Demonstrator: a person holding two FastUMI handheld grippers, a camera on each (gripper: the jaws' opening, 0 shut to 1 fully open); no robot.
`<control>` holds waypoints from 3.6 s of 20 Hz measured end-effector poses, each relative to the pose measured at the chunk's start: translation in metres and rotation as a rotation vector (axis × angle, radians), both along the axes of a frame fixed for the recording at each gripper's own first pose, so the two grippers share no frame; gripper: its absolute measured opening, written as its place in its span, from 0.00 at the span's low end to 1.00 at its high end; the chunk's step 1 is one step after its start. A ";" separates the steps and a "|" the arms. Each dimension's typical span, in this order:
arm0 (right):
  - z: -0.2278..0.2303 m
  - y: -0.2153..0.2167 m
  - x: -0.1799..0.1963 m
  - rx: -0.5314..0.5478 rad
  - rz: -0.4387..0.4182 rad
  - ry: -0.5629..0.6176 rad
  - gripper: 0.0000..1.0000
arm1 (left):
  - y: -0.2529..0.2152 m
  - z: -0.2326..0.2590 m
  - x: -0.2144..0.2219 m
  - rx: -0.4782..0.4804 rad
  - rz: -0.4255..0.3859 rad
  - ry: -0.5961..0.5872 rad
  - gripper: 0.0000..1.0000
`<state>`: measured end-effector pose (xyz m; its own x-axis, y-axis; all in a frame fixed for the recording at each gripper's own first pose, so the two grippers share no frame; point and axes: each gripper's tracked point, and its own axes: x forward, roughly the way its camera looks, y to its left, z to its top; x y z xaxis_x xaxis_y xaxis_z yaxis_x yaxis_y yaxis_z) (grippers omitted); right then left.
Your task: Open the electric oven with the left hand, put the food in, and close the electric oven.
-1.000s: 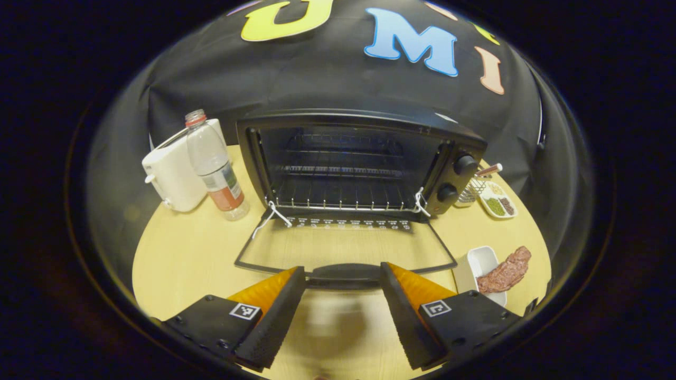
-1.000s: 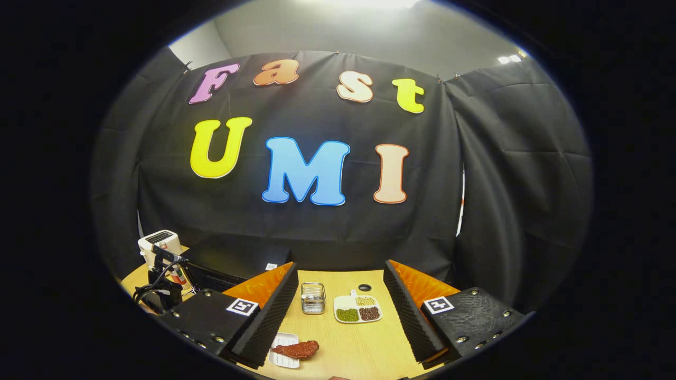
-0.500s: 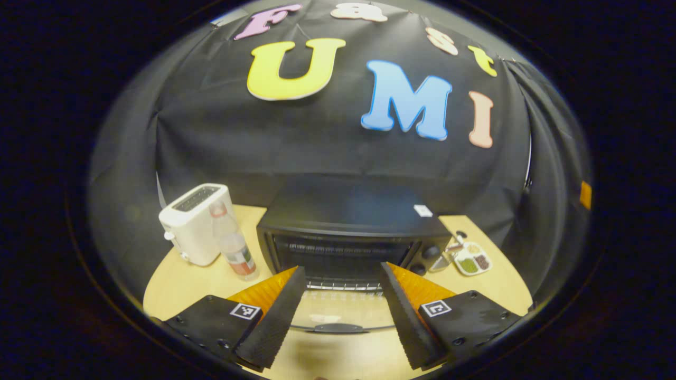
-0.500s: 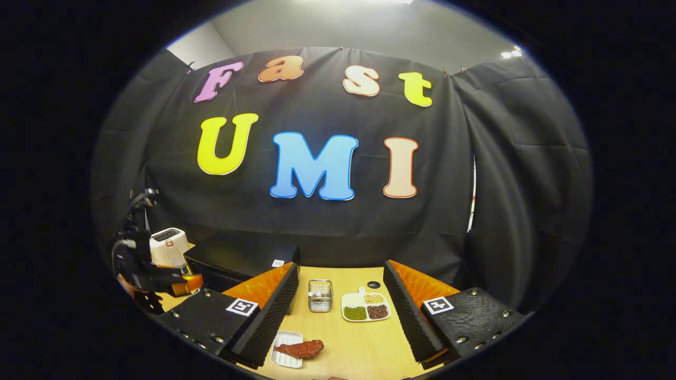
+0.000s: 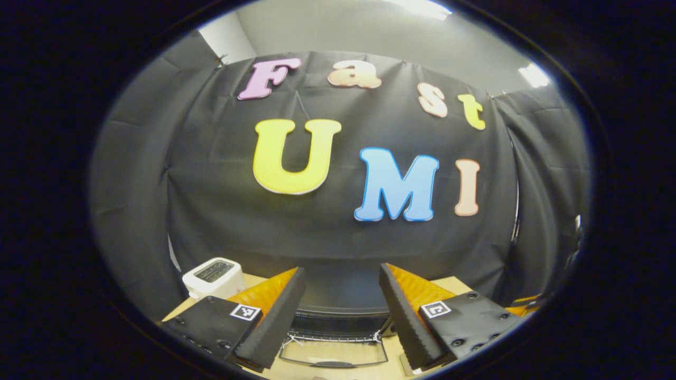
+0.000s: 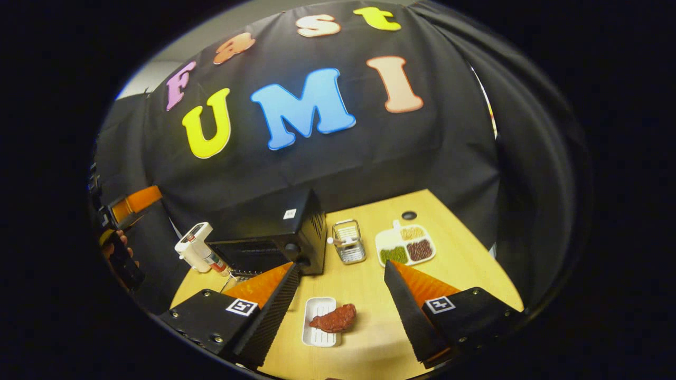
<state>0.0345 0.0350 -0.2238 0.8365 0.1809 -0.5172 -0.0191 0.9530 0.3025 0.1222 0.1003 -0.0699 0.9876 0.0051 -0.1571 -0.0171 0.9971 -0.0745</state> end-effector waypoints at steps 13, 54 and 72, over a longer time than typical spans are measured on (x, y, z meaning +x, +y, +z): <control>-0.163 0.026 -0.012 0.301 0.025 0.321 0.95 | 0.006 0.054 -0.054 0.063 0.111 -0.065 0.97; -0.029 0.188 0.062 0.912 0.080 0.191 0.09 | 0.075 0.029 -0.065 0.105 0.095 -0.027 0.98; -0.139 0.284 0.185 0.913 -0.291 0.252 0.09 | 0.166 -0.020 -0.043 0.073 0.154 0.096 0.98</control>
<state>0.2192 0.3191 -0.3624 0.7963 0.4038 -0.4504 0.3443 0.3096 0.8863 0.0789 0.2664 -0.0904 0.9549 0.1695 -0.2439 -0.1729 0.9849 0.0075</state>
